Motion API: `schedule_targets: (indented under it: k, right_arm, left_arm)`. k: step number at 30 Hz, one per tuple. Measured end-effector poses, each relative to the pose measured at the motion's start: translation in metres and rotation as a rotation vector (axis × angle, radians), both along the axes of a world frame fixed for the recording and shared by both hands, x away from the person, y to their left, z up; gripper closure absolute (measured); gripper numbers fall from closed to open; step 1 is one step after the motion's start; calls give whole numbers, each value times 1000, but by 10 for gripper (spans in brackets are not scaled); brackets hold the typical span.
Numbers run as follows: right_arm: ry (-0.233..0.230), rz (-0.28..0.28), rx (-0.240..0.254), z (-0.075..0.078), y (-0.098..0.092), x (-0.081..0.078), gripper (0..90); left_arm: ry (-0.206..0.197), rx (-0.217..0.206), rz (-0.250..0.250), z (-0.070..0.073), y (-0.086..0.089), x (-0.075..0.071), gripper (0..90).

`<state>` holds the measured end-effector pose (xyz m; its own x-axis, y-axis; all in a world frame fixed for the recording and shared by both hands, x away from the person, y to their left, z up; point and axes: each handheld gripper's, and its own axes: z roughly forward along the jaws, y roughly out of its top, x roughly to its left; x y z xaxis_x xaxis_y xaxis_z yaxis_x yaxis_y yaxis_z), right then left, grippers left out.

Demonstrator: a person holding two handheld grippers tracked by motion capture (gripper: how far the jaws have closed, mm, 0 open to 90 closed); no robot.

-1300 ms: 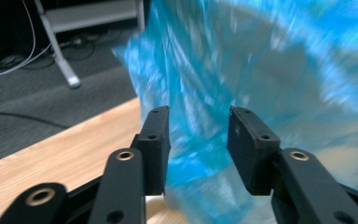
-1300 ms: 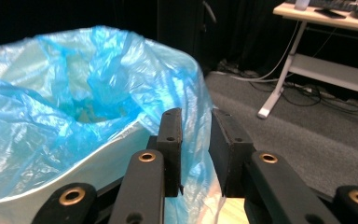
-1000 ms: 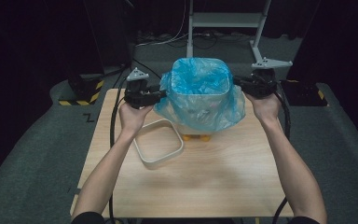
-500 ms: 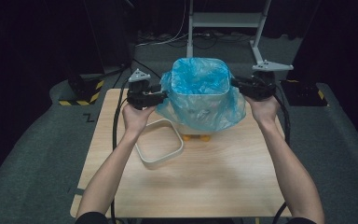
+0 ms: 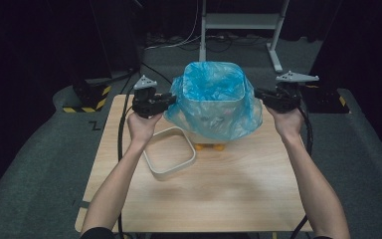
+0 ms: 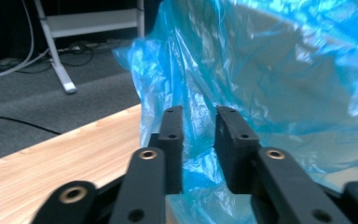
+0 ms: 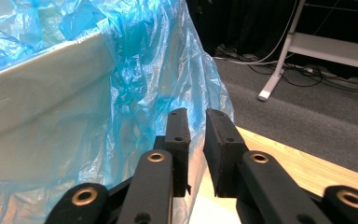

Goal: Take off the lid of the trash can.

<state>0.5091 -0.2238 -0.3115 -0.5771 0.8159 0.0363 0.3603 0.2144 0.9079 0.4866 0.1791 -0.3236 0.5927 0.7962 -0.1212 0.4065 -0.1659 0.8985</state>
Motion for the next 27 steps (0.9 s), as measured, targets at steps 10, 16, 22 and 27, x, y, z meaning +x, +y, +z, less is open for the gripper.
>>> schedule_targets:
  k: [10,16,22,27]
  right_arm:
    - [40,34,3,-17,11,4,819]
    - [14,-1,22,-13,6,1,713]
    - [-14,-32,35,-9,-9,-7,667]
    - [-12,-60,44,-12,-19,-12,633]
  left_arm:
    - [12,4,-4,-6,-10,5,690]
    - [-4,-18,40,-3,-2,1,534]
    - [-14,-15,39,0,6,-8,475]
    - [-19,-4,39,3,12,-14,476]
